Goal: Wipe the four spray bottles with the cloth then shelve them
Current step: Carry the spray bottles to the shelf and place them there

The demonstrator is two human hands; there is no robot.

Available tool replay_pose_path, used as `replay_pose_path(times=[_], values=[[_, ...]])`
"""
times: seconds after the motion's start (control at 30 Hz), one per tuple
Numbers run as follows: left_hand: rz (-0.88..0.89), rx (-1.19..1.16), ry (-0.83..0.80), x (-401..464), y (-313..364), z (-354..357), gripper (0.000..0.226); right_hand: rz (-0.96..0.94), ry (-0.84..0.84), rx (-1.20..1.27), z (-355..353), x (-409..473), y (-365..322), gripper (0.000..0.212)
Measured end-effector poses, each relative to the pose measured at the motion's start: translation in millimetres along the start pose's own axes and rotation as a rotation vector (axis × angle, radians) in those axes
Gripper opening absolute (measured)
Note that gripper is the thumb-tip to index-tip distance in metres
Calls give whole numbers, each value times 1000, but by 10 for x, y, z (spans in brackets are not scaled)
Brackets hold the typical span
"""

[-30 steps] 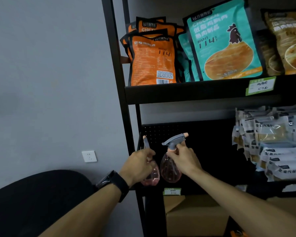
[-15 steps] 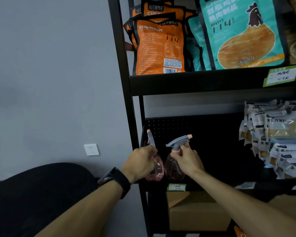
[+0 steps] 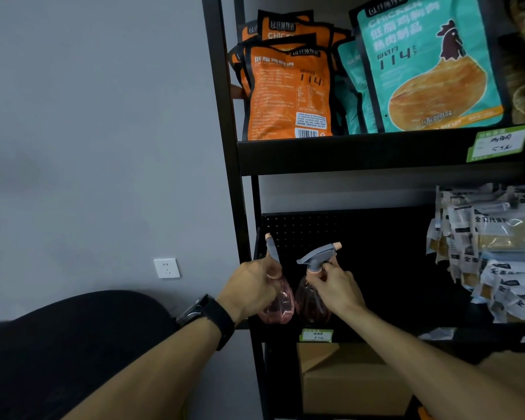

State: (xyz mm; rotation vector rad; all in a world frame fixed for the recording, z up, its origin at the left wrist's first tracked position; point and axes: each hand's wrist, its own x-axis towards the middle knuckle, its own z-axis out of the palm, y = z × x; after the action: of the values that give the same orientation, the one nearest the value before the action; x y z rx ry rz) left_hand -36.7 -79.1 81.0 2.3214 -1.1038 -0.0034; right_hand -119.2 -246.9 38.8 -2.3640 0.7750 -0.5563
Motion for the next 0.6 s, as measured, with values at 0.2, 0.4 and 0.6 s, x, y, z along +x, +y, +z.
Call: replay_pose_path(times=[0.2,0.4,0.6], values=[[-18,-9,26,-56,54,-92,24,78,29,-20,-190,-186,-105,53],[-24,-23,35,-239,93,-240,29,-34,44,2,-236,-479,-340,24],[-82,-4,81,-596,-107,-476,34,-215,-12,126,-95,-792,-852,43]])
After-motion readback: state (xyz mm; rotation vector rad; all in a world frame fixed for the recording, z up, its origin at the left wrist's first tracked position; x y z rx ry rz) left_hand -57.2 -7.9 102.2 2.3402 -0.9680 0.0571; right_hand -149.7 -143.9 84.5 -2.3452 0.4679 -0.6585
